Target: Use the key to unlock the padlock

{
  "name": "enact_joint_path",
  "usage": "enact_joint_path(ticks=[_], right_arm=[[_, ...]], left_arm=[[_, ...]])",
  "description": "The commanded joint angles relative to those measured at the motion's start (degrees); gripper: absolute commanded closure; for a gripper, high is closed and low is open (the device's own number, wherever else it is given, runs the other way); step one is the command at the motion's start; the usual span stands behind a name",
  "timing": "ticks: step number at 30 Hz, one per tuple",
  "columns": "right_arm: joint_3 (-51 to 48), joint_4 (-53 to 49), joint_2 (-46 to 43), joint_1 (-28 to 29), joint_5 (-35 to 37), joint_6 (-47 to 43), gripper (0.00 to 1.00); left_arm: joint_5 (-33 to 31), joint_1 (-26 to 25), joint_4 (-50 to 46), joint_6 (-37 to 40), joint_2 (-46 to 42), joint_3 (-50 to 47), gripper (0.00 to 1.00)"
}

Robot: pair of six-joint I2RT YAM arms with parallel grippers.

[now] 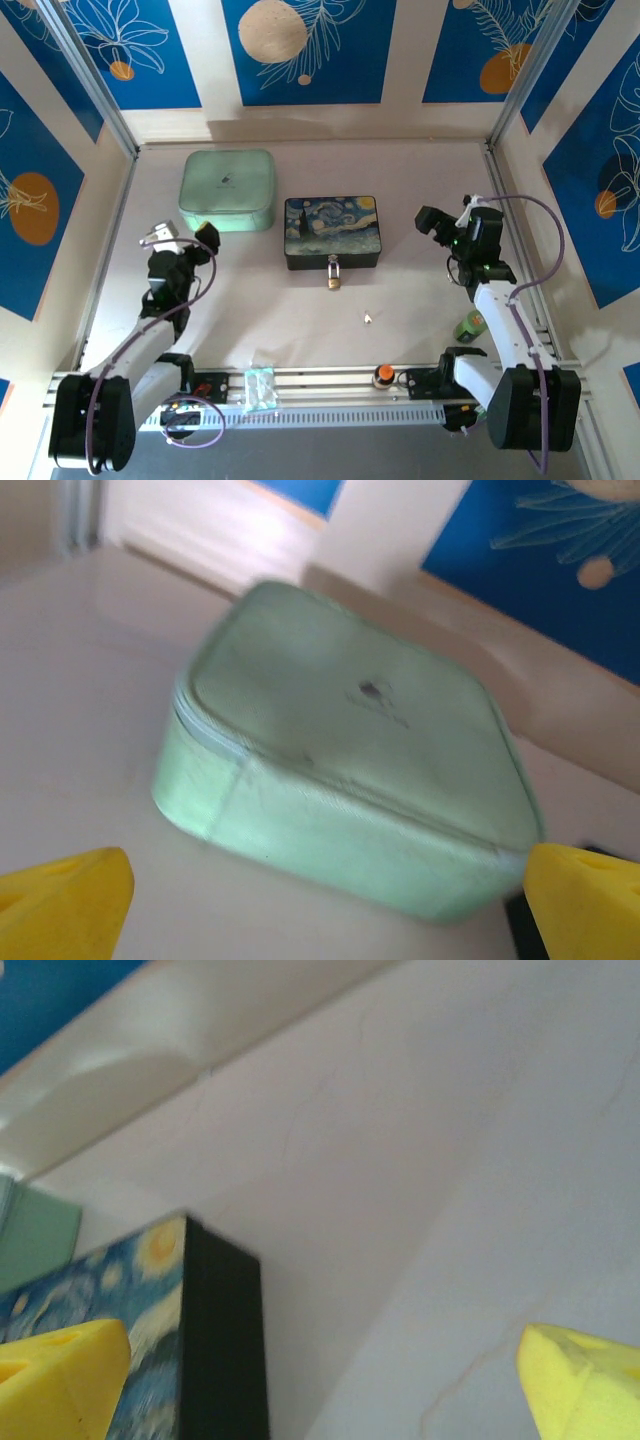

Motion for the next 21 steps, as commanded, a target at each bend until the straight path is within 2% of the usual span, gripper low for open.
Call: enact_joint_path(ticks=[1, 6, 8, 10, 13, 15, 21], right_arm=[[-2.24, -10.38, -4.02, 0.72, -12.51, 3.42, 0.01], [-4.21, -18.39, -8.76, 6.73, -12.76, 2.66, 0.06], [-5.47, -19.87, -9.91, 11.35, -10.57, 3.70, 0.11], [-6.60, -21.60, -10.46, 17.95, -5.22, 4.91, 0.14], [-7.42, -24.54, -9.72, 29.02, 4.12, 8.07, 0.19], [-7.92, -25.25, -8.47, 34.67, 7.59, 10.29, 0.24], [-7.84, -23.57, -0.05, 47.20, 14.95, 16.38, 0.41]], left_arm=[[12.40, 0.19, -11.23, -5.98, -3.93, 2.54, 0.01], [17.25, -3.79, -22.35, -9.15, -9.49, 2.30, 0.01], [16.93, -7.72, -27.16, -9.08, -10.96, 2.78, 0.01], [14.94, -13.45, -31.05, -9.05, -11.61, 3.56, 0.01], [12.00, -22.47, -33.40, -9.21, -11.27, 4.39, 0.01], [10.02, -27.22, -34.69, -10.03, -10.54, 5.08, 0.01], [6.77, -37.59, -32.01, -10.72, -5.19, 7.31, 0.01]])
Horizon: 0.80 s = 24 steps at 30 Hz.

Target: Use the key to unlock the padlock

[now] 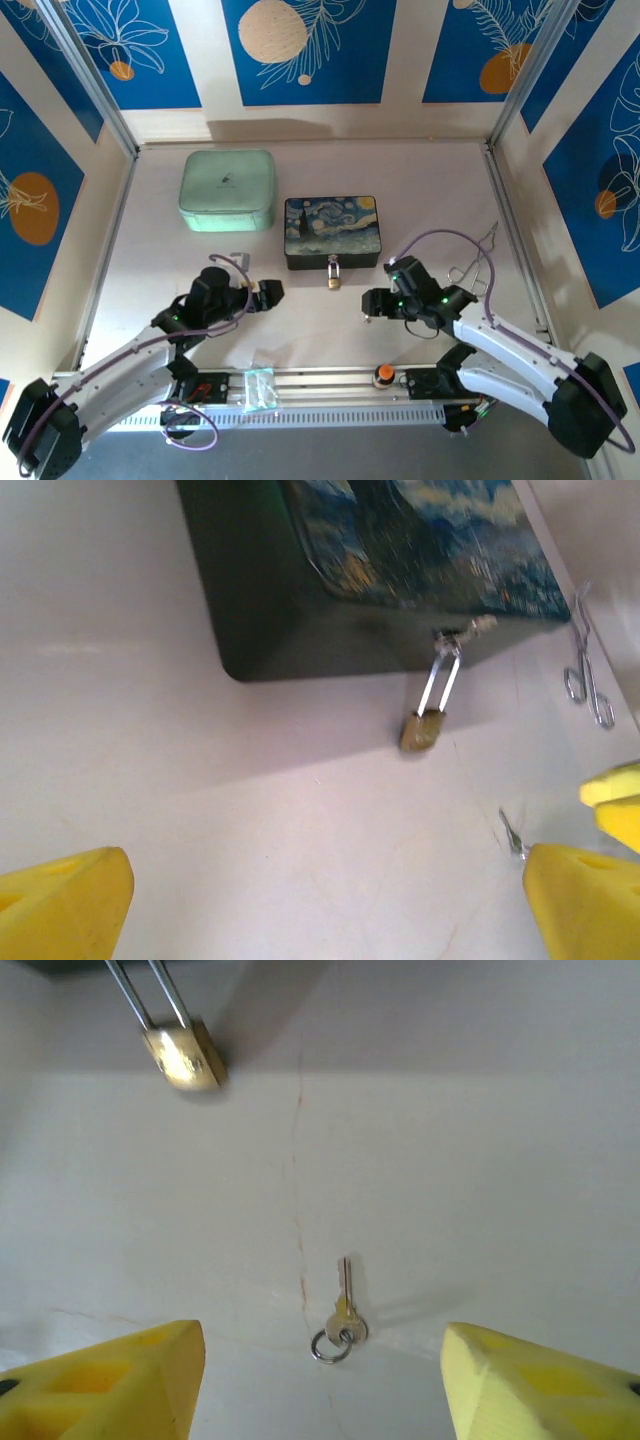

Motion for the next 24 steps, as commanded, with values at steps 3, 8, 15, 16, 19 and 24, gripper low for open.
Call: enact_joint_path(ticks=[3, 8, 15, 16, 19, 24], right_arm=[[1.72, -0.95, 9.07, 7.51, 8.68, 6.41, 0.50], [5.10, -1.34, 17.78, 12.07, 12.18, 9.01, 0.56], [7.87, -1.81, 23.05, 14.70, 13.64, 10.21, 0.57], [7.77, -1.46, 23.25, 14.62, 13.59, 10.17, 0.58], [7.21, 0.46, 24.09, 14.24, 12.86, 9.83, 0.60], [6.49, 5.69, 25.43, 13.01, 9.70, 8.69, 0.63]], left_arm=[[-4.72, -6.20, 0.80, -1.00, 5.00, 4.17, 0.01], [-6.44, -10.07, 5.10, -1.80, 10.11, 5.23, 0.01], [-6.73, -12.78, 8.43, -3.21, 15.13, 5.53, 0.01], [-6.99, -12.96, 8.67, -3.34, 15.41, 5.44, 0.01], [-7.54, -13.21, 9.04, -3.48, 15.85, 5.22, 0.01], [-8.24, -13.22, 9.07, -3.53, 16.23, 5.17, 0.01]])
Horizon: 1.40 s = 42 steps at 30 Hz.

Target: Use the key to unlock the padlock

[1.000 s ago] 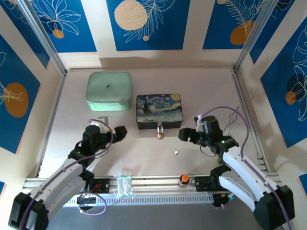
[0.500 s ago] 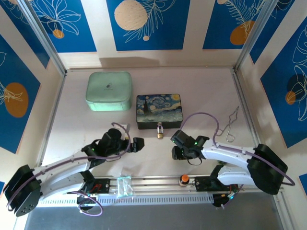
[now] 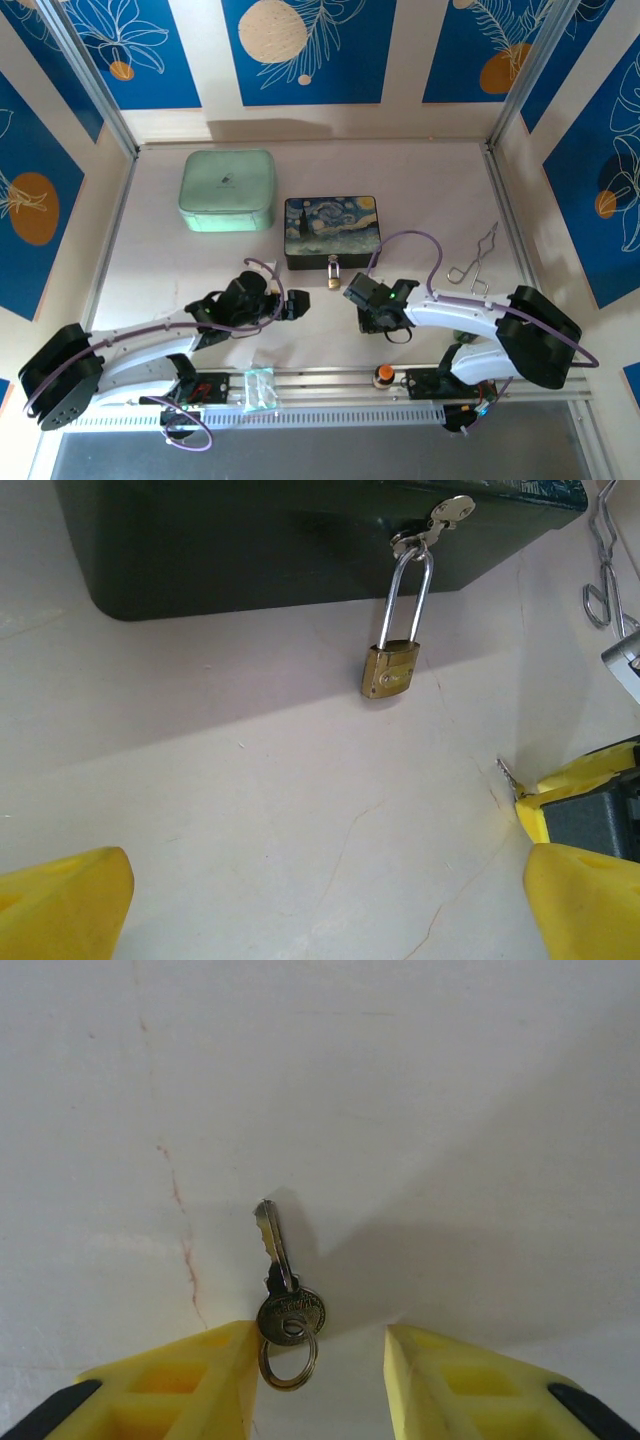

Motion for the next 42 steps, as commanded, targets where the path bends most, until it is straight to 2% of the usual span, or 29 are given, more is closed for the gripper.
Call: enact_joint_path(ticks=[1, 7, 9, 15, 17, 19, 25, 31, 37, 42], right_arm=[[-1.09, 12.11, 2.97, -1.31, -4.76, -0.22, 0.63], [0.67, 10.54, 4.93, -2.34, -2.50, -2.54, 0.64], [1.14, 11.14, 5.86, -2.63, -2.84, -3.85, 0.72], [2.01, 13.33, 9.90, -5.18, -7.98, -5.83, 0.78], [1.44, 14.17, 10.14, -5.72, -8.80, -5.75, 0.86], [0.71, 14.84, 9.85, -5.85, -9.09, -6.13, 0.92], [-3.00, 18.24, 5.53, -7.06, -12.09, -7.70, 1.00], [-6.42, 19.41, -1.54, -7.42, -14.08, -10.53, 1.00], [-8.49, 18.89, -9.27, -7.57, -16.01, -13.56, 1.00], [-4.46, 13.38, -8.02, -4.49, -14.79, -14.60, 1.00]], left_arm=[[-1.55, -0.55, 1.55, -0.55, 0.46, 1.16, 0.01], [-1.41, -0.57, 2.10, -1.11, 1.26, 0.72, 0.01], [-1.21, -0.53, 3.05, -1.34, 1.64, 0.46, 0.01], [-1.39, -0.53, 2.27, -1.08, 2.96, 1.23, 0.01], [-1.47, -0.53, 2.25, -1.02, 3.08, 1.16, 0.01], [-1.52, -0.53, 2.25, -1.08, 3.43, 1.15, 0.01], [-0.12, -0.70, 3.70, -0.94, 5.92, 2.42, 0.01], [2.84, -2.48, 7.93, 1.37, 10.63, 5.38, 0.01], [5.33, -2.81, 14.28, -0.94, 14.89, 6.82, 0.00], [4.92, -3.21, 11.29, -0.42, 16.90, 9.06, 0.01]])
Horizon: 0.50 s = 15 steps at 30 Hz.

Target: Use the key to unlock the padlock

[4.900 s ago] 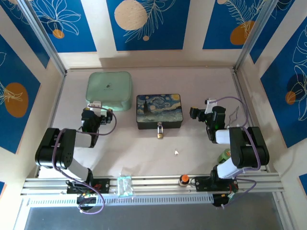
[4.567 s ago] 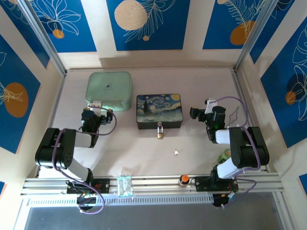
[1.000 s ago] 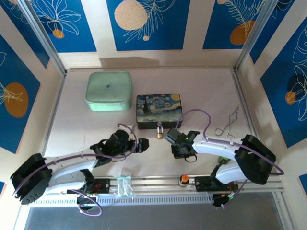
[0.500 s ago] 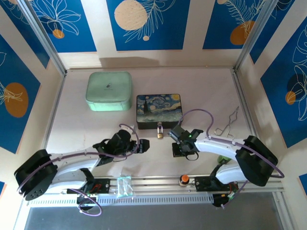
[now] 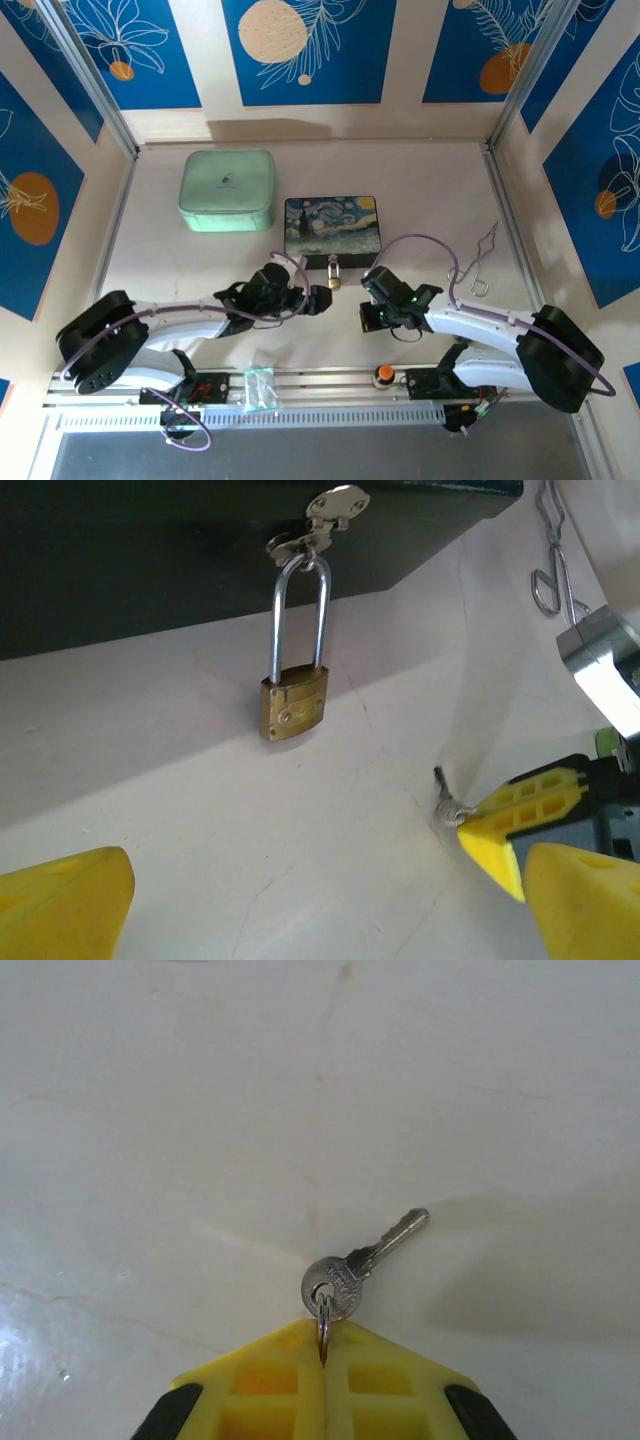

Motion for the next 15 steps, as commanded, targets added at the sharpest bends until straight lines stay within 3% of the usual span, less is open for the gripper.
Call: enact_joint_path(ticks=[1, 9, 15], right_arm=[[4.17, -0.65, 2.10, 2.88, -1.36, -1.88, 1.00], [10.84, -10.68, 13.84, 6.01, 1.85, 1.65, 1.00], [12.05, -11.27, 14.24, 7.35, 0.97, 2.98, 1.00]], left_arm=[[0.48, -0.89, 0.21, -0.28, 0.73, 1.87, 0.01], [-2.97, -0.89, -1.97, -1.04, -2.35, -0.94, 0.00], [-3.93, -0.90, -3.41, -0.79, -4.35, -1.53, 0.00]])
